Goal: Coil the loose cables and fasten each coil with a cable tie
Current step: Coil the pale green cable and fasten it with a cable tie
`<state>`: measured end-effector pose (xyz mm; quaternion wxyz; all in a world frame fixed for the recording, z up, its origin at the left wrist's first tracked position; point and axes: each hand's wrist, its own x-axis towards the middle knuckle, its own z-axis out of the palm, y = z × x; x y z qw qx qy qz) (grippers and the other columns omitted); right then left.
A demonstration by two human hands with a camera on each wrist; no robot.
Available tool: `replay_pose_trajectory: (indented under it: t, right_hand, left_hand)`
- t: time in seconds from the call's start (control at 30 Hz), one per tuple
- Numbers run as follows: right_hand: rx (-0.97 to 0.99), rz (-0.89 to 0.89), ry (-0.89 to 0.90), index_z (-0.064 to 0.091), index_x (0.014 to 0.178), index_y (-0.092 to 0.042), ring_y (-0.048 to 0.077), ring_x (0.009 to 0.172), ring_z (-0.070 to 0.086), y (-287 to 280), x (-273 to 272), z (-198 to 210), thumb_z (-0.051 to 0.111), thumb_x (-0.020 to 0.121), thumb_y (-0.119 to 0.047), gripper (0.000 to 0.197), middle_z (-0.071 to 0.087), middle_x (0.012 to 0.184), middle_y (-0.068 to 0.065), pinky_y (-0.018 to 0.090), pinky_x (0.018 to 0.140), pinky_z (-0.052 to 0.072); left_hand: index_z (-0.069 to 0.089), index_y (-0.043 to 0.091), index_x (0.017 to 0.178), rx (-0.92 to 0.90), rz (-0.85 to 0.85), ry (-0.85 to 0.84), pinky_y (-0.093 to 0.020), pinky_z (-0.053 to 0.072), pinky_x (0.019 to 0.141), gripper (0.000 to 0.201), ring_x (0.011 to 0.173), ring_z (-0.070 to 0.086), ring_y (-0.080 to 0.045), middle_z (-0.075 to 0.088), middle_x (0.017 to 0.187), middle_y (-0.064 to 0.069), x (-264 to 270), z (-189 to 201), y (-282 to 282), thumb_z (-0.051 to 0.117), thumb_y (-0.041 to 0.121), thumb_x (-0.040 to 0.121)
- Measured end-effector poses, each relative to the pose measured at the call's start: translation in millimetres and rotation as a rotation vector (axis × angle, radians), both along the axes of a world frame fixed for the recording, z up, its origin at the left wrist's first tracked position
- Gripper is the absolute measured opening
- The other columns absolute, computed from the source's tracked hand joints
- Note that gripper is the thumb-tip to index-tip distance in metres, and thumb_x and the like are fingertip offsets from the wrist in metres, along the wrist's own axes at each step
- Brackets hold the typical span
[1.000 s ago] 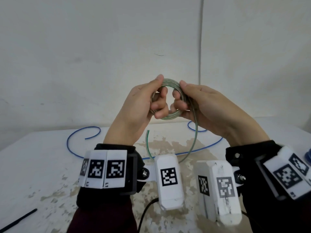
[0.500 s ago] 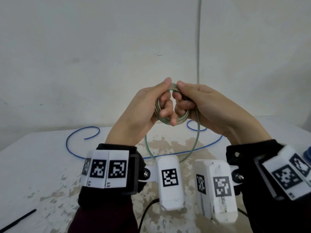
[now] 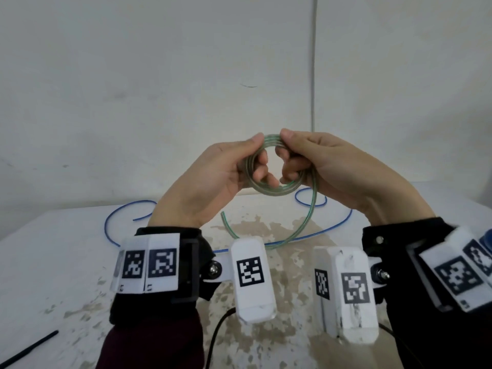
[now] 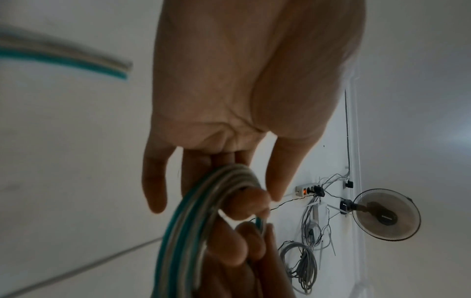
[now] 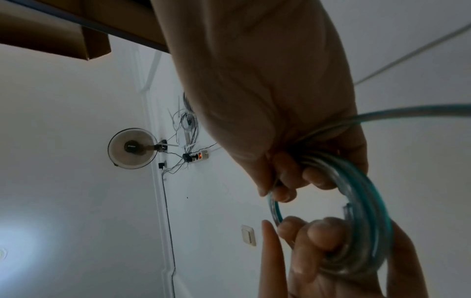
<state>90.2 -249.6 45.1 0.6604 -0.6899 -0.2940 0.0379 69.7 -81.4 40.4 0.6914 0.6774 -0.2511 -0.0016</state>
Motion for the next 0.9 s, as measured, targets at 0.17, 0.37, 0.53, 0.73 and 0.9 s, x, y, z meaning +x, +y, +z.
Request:
replay_pose_trajectory:
  t: [0.17, 0.37, 0.53, 0.73, 0.9]
  right_hand:
    - [-0.089, -0.023, -0.002, 0.051, 0.073, -0.012, 0.011, 0.05, 0.038, 2.0, 1.6, -3.2, 0.038, 0.101, -0.03, 0.036, 0.035, 0.049, -0.009, 0.022, 0.063, 0.042]
    - [0.098, -0.03, 0.087, 0.063, 0.088, -0.01, 0.014, 0.067, 0.057, 5.2, 6.5, -5.3, 0.031, 0.104, -0.025, 0.038, 0.056, 0.064, -0.001, 0.028, 0.072, 0.055]
    - [0.233, 0.101, 0.097, 0.058, 0.088, -0.01, 0.018, 0.079, 0.061, 5.8, 6.5, -6.8, 0.032, 0.102, -0.023, 0.032, 0.057, 0.066, 0.001, 0.035, 0.091, 0.052]
    - [0.213, 0.036, 0.078, 0.051, 0.083, -0.009, 0.013, 0.057, 0.045, -1.4, 10.5, -4.3, 0.031, 0.103, -0.025, 0.033, 0.031, 0.055, -0.004, 0.02, 0.063, 0.044]
    - [-0.045, -0.029, -0.051, 0.054, 0.079, -0.01, 0.011, 0.052, 0.04, -1.8, 9.1, -5.7, 0.035, 0.103, -0.025, 0.034, 0.034, 0.05, -0.011, 0.021, 0.061, 0.037]
  left_hand:
    - [0.051, 0.005, 0.075, 0.066, 0.017, -0.041, -0.017, 0.035, 0.055, 0.035, 0.05, 0.036, -0.012, 0.035, 0.059, 0.0, 3.1, -4.0, -2.0, 0.034, 0.02, 0.102]
    - [0.043, 0.01, 0.072, -0.183, 0.227, -0.106, -0.016, 0.025, 0.05, 0.035, 0.047, 0.025, -0.008, 0.028, 0.055, 0.006, 10.3, -3.8, -10.5, 0.034, 0.021, 0.104]
    - [0.043, 0.011, 0.072, -0.418, 0.162, -0.032, -0.017, 0.033, 0.052, 0.035, 0.046, 0.026, -0.009, 0.029, 0.05, 0.006, 11.9, -2.3, -14.4, 0.03, 0.019, 0.104]
    - [0.042, 0.009, 0.068, -0.297, -0.001, 0.04, -0.022, 0.045, 0.056, 0.036, 0.044, 0.041, -0.019, 0.03, 0.048, -0.002, 6.4, -0.4, -23.2, 0.026, 0.019, 0.099]
    - [0.046, 0.009, 0.068, -0.046, 0.016, 0.01, -0.021, 0.042, 0.051, 0.037, 0.046, 0.041, -0.016, 0.04, 0.056, 0.0, 6.8, -5.6, -13.0, 0.037, 0.022, 0.101]
